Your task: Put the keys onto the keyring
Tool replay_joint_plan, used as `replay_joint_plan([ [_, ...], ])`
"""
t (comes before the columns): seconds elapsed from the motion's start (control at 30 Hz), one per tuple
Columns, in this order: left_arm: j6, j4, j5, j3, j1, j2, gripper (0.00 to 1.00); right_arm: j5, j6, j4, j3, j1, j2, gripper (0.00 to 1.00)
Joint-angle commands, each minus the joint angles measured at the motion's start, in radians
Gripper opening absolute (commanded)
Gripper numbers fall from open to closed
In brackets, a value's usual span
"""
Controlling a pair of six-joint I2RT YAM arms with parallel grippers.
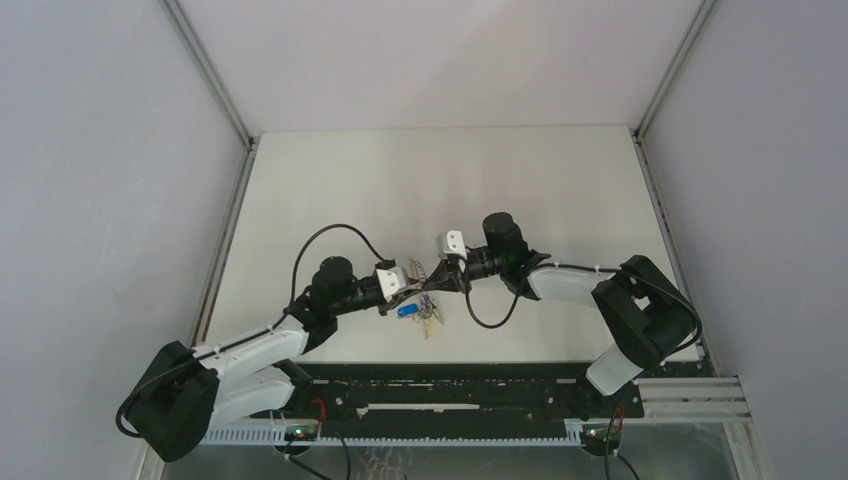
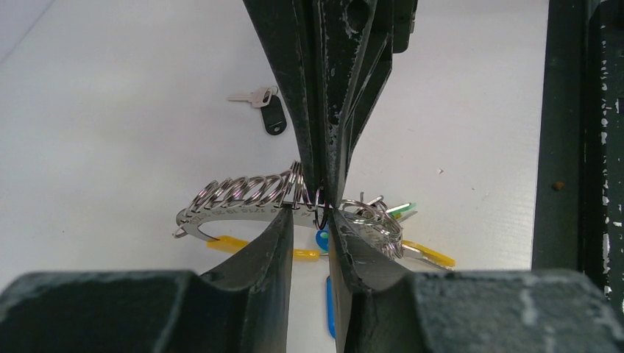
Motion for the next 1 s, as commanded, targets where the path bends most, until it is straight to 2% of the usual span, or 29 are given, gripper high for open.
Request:
replay_joint_plan([
  [0.0, 0.01, 0.049, 0.039, 0.003, 0.009, -0.018, 0.27, -0.035, -0.013, 0.028, 0.025, 0.004, 0.0, 0.0],
  [0.5, 0.02, 0.003, 0.055, 0.032, 0.009, 0.021, 0.25, -0.044, -0.013, 0.031, 0.025, 0.011, -0.019, 0.0],
  [0.83, 0.017, -0.002, 0.067, 0.037, 0.009, 0.004, 0.12, -0.032, -0.02, 0.02, 0.025, 0.017, -0.008, 0.0],
  [0.97, 0.01, 0.013, 0.061, 0.032, 0.009, -0.004, 0.16, -0.029, -0.042, -0.023, 0.04, 0.023, -0.005, 0.0],
])
